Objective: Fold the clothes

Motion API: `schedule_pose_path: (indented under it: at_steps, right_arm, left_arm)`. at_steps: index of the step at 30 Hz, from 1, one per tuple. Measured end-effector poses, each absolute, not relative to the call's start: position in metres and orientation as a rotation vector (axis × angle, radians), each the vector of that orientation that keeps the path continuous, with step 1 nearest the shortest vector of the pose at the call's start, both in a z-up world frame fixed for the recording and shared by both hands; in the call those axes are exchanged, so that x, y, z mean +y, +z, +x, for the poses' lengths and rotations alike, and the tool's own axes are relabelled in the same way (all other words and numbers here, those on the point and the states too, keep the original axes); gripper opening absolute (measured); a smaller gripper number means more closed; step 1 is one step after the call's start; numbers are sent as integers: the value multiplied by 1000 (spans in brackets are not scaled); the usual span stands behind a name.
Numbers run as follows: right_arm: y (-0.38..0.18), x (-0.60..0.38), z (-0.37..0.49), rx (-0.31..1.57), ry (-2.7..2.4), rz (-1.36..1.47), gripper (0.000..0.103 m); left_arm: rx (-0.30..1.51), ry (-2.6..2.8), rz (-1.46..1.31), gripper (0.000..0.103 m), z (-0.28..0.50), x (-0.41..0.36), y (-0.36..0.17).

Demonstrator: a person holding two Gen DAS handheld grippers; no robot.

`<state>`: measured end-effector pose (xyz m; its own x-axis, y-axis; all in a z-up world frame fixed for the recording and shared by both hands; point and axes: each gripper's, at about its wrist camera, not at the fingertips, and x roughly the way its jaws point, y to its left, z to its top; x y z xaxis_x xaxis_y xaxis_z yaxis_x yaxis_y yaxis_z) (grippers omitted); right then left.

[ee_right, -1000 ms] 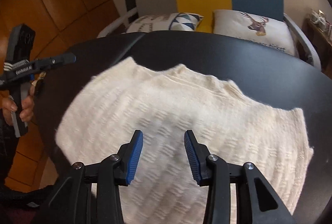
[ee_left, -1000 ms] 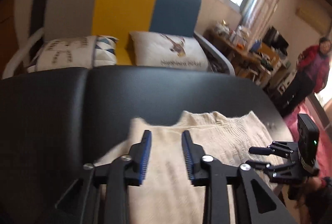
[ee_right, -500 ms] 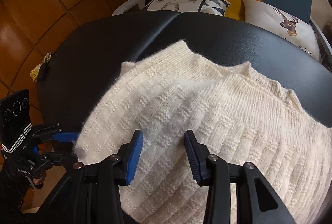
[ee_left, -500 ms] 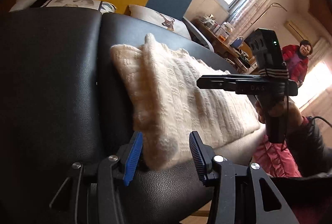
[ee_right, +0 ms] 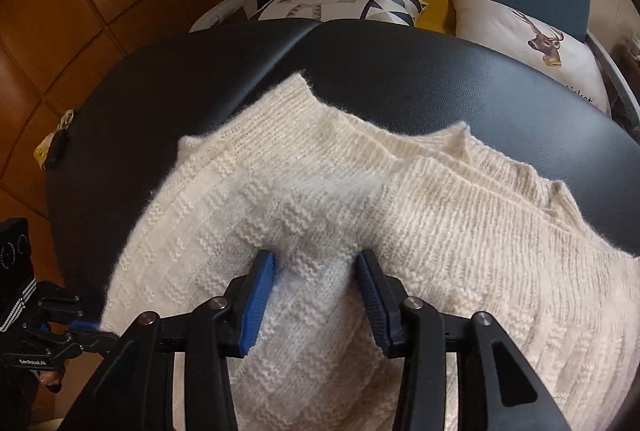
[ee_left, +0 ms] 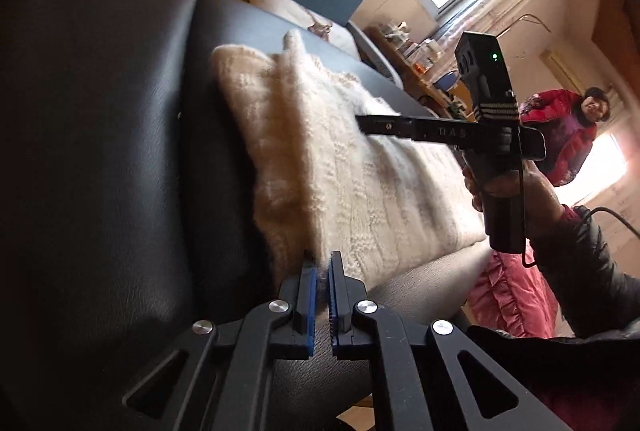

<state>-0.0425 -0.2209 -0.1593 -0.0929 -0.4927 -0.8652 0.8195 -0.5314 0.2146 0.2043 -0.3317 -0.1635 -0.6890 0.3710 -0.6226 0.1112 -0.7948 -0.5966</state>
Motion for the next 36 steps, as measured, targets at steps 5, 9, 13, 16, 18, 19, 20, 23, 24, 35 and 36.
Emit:
schedule_pose_path:
  at_steps: [5, 9, 13, 16, 18, 19, 20, 23, 24, 35, 36]
  right_arm:
    - [-144, -211, -47, 319, -1752, 1208, 44]
    - [-126, -206, -49, 302, -1772, 1158, 44]
    - [-124, -198, -55, 353, -1809, 1156, 44]
    - [-135, -191, -67, 397, -1847, 1195, 44]
    - [-144, -187, -76, 394, -1874, 1207, 44]
    - [-149, -185, -81, 384, -1892, 1218, 44]
    - [-154, -184, -86, 373, -1910, 1229, 44]
    - [-162, -177, -95, 331, -1946, 1244, 44]
    - [-162, -175, -96, 312, -1949, 1241, 44]
    - [-129, -95, -88, 164, -1962, 1221, 46]
    - [-134, -83, -89, 159, -1975, 1255, 46]
  left_arm:
    - [-946, 2650, -1138, 8, 200, -340, -143]
    - [-956, 2695, -1118, 20, 196, -347, -126]
    - [-884, 2692, -1055, 24, 144, -342, -104]
    - [-772, 2681, -1097, 24, 94, -329, -104]
    - [-682, 2678, -1181, 24, 64, -323, -114]
    - [-640, 2687, -1247, 24, 51, -326, -121]
    - [-628, 2698, -1284, 24, 44, -329, -125]
    - [-692, 2740, -1314, 18, 45, -338, -134]
    - [-713, 2754, -1323, 18, 46, -341, -137]
    - [-550, 2704, -1386, 18, 15, -319, -135]
    - [-567, 2706, -1433, 18, 11, -321, -146]
